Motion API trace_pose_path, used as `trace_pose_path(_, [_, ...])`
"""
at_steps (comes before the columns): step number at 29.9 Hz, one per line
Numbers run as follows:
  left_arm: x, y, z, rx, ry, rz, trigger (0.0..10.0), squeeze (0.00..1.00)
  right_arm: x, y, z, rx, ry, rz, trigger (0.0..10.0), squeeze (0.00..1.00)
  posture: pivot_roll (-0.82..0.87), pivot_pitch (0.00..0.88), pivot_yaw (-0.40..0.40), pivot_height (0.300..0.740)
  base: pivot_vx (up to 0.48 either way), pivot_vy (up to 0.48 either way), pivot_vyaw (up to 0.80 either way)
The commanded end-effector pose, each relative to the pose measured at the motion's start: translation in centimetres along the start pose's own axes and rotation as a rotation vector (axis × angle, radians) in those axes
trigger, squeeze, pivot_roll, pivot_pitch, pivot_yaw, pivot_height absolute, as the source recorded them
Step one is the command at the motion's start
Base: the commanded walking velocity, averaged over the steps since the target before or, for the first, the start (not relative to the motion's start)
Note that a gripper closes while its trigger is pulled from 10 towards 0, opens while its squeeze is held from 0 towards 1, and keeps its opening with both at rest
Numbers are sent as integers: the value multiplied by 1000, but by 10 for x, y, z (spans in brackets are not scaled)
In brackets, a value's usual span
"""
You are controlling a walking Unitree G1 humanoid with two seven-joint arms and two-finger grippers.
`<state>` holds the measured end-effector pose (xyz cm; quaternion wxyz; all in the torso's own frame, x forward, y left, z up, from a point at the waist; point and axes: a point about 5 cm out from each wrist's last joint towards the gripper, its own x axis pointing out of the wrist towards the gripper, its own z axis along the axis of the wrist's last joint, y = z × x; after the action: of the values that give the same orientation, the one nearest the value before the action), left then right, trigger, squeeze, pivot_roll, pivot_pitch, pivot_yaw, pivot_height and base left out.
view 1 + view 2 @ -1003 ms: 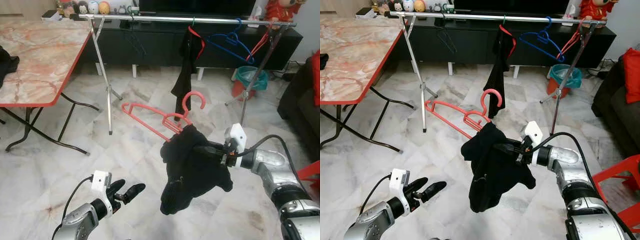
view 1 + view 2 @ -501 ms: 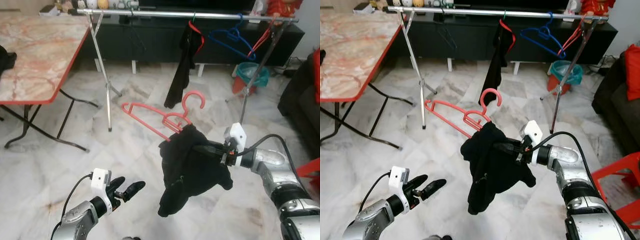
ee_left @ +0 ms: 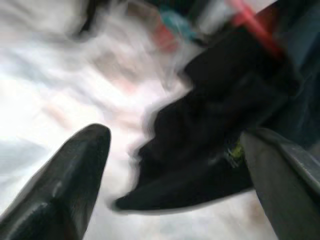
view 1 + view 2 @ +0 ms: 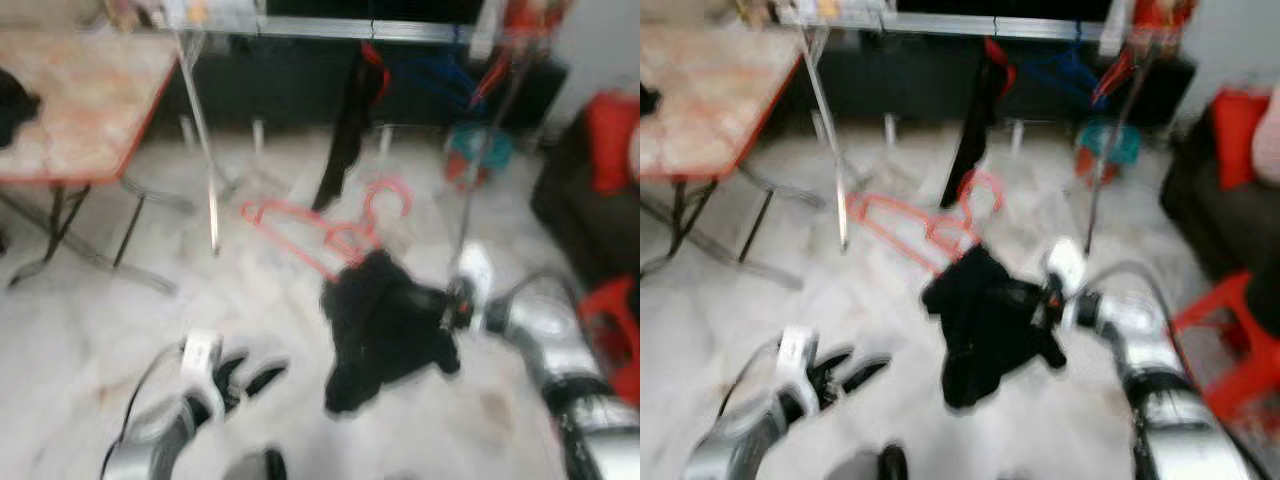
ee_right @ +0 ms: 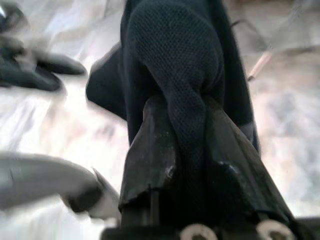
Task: Hang hanger
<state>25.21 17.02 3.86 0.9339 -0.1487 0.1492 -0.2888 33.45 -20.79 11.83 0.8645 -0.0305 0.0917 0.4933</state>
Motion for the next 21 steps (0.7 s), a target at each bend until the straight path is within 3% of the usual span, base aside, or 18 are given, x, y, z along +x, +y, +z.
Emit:
trace_pose_path(1, [-3, 1, -18, -28, 85, 19, 10000, 0, 3, 6, -3, 2, -40, 14, 10000, 0, -30, 53, -37, 740, 0, 0, 0])
trace_pose_path(5, [-2, 0, -13, -21, 74, 11, 10000, 0, 4, 5, -1, -4, -57, 14, 10000, 0, -29, 53, -36, 740, 0, 0, 158])
trace_pose_path(21, [-1, 0, -13, -15, 73, 13, 10000, 0, 4, 9, -3, 1, -49, 64, 10000, 0, -26, 46, -37, 740, 0, 0, 800])
